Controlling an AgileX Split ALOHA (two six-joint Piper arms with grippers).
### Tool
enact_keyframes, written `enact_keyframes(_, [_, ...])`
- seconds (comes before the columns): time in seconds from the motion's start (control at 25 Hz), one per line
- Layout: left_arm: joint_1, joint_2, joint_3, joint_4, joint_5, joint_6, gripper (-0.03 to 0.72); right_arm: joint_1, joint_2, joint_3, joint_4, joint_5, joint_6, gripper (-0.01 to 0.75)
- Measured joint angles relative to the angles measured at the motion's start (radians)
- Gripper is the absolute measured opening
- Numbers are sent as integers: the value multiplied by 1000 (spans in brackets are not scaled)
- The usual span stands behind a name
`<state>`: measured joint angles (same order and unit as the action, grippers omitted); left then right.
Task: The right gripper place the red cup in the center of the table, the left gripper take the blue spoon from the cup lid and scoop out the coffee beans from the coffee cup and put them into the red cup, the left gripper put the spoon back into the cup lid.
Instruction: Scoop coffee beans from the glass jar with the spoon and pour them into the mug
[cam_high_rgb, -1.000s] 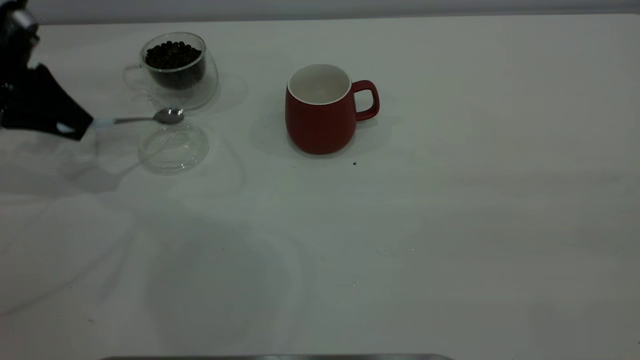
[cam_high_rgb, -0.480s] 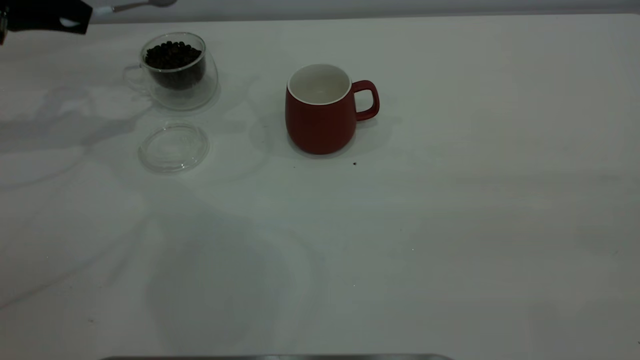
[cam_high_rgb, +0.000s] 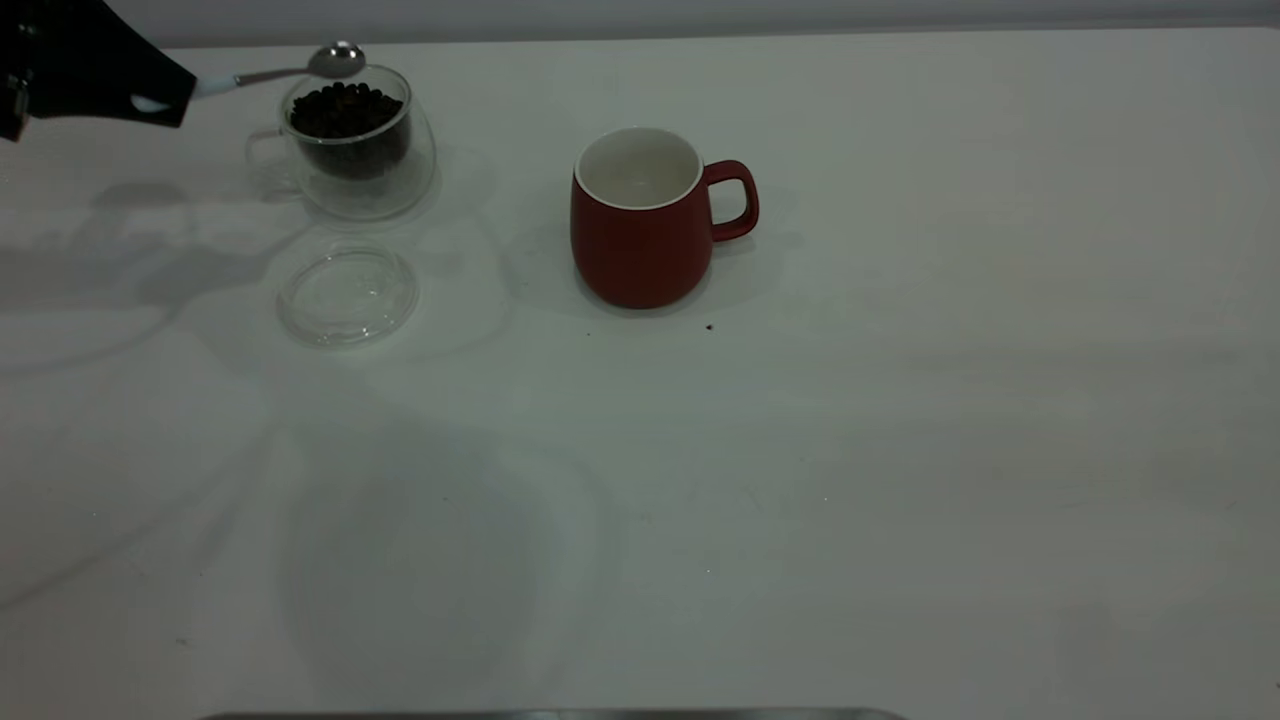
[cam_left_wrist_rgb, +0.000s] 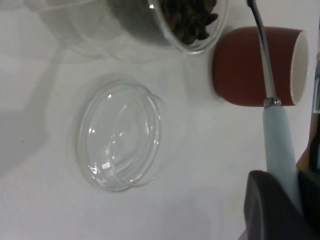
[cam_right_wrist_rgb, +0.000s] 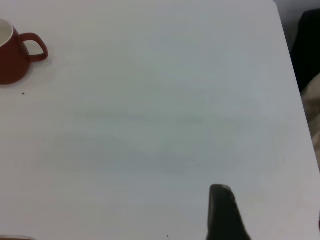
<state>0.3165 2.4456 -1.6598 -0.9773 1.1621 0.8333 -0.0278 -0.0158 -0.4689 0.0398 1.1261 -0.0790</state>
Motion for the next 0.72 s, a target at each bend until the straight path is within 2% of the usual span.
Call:
enact_keyframes(0.44, [-1, 22, -5, 22, -114, -66, 126, 0, 0, 0, 0, 0, 0, 479])
enact_keyframes(0.72, [-23, 35, -5, 38, -130, -71, 126, 0, 0, 0, 0, 0, 0, 479])
